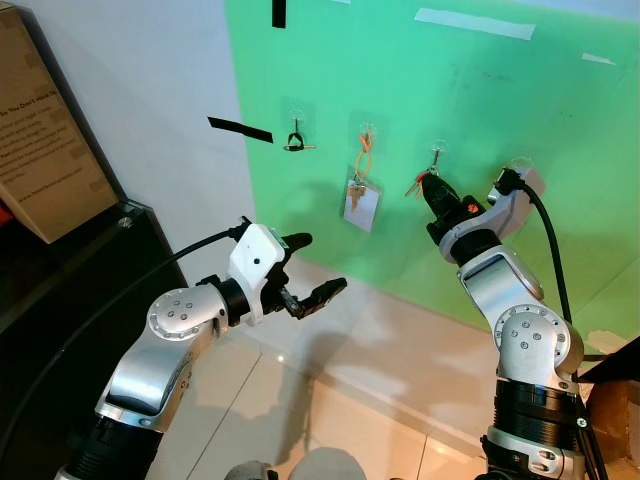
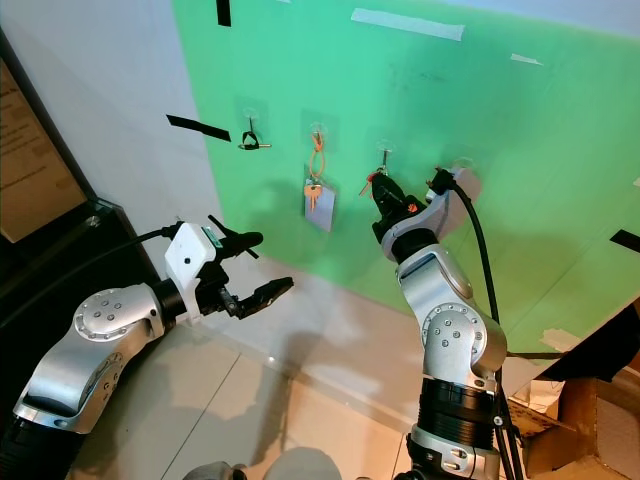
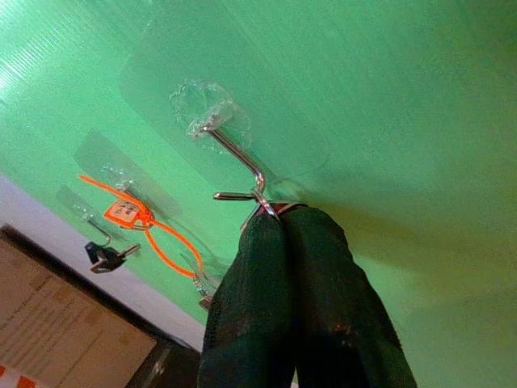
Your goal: Hang keys on a hook
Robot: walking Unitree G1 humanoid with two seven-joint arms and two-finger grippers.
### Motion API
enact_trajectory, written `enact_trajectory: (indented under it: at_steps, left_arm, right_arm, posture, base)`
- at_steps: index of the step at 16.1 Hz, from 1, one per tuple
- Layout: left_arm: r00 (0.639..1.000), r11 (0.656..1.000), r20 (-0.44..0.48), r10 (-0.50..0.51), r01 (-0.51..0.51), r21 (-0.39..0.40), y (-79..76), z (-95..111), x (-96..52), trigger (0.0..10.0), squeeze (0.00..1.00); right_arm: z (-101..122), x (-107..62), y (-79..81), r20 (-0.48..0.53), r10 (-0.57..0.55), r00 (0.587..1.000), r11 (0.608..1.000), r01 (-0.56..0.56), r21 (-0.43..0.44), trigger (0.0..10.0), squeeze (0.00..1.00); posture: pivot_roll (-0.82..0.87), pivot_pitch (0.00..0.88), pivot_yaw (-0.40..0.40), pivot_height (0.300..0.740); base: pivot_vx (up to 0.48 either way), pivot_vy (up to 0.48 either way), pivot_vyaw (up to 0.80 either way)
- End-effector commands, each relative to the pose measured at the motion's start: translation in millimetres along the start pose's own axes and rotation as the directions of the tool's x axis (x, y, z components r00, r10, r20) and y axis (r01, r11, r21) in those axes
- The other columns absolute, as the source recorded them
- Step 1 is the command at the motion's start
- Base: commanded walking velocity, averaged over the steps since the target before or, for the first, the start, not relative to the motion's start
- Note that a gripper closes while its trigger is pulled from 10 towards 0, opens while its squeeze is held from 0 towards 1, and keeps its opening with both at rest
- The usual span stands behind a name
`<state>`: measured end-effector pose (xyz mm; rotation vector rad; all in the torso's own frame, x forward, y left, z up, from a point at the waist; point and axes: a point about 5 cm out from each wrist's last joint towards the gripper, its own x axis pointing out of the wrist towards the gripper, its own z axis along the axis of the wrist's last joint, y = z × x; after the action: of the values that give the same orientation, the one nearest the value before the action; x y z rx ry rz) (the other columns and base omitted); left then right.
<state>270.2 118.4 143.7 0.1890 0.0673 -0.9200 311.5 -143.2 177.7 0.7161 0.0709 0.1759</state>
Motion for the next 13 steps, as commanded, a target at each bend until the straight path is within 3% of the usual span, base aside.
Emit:
enact_trajectory:
  at_steps: [1, 5, 6, 7, 11, 12, 13]
  left_arm:
    - [1.000, 1.000, 0.004, -0.013, 0.013, 0.020, -0.2, 4.2, 1.7, 10.0, 0.24]
    - [0.998, 1.000, 0.056, -0.030, 0.030, 0.003, -1.3, 11.8, 1.7, 10.0, 0.24]
    - [0.997, 1.000, 0.067, -0.029, 0.029, 0.000, -1.5, 13.1, 1.6, 10.0, 0.24]
    - [0.995, 1.000, 0.096, -0.023, 0.024, -0.010, -1.0, 16.4, 2.2, 10.0, 0.24]
    - [0.991, 0.999, 0.129, -0.014, 0.018, -0.028, -0.2, 20.4, 1.8, 10.0, 0.25]
    - [0.990, 0.999, 0.140, -0.008, 0.013, -0.038, 0.2, 21.4, 1.1, 10.0, 0.24]
    - [0.989, 0.999, 0.150, 0.005, 0.002, -0.047, 1.0, 22.3, 0.1, 10.0, 0.24]
  right_arm:
    - [-7.0, -1.8, -10.7, -0.035, -0.059, 0.998, 0.998, 0.059, -0.007, 10.0, 0.00]
    - [-6.1, 0.0, -11.6, -0.030, -0.059, 0.998, 0.998, 0.059, -0.008, 10.0, 0.00]
    - [-6.4, 0.0, -12.1, -0.031, -0.063, 0.998, 0.998, 0.062, -0.012, 10.0, 0.54]
    - [-7.6, 0.1, -14.3, -0.030, -0.070, 0.997, 0.997, 0.069, -0.034, 10.0, 1.00]
    - [-9.3, -5.0, -15.0, -0.009, -0.024, 1.000, 0.999, 0.024, -0.035, 10.0, 1.00]
    - [-12.3, -8.2, -17.4, -0.030, -0.033, 0.999, 0.996, 0.030, -0.088, 10.0, 1.00]
    - [-18.9, -13.5, -22.5, -0.076, -0.062, 0.995, 0.980, 0.046, -0.195, 10.0, 1.00]
  posture:
    - [0.00, 0.000, 0.031, 0.740]
    - [0.00, 0.000, 0.030, 0.740]
    - [0.00, 0.000, 0.030, 0.740]
    - [0.00, 0.000, 0.031, 0.740]
    - [0.00, 0.000, 0.029, 0.740]
    - [0.00, 0.000, 0.026, 0.740]
    - [0.00, 0.000, 0.026, 0.740]
  base:
    - [0.000, 0.000, 0.00]
    - [0.000, 0.000, 0.00]
    - [0.000, 0.000, 0.00]
    - [0.000, 0.000, 0.00]
    - [0.000, 0.000, 0.00]
    - [0.000, 0.000, 0.00]
    - [0.000, 0.000, 0.00]
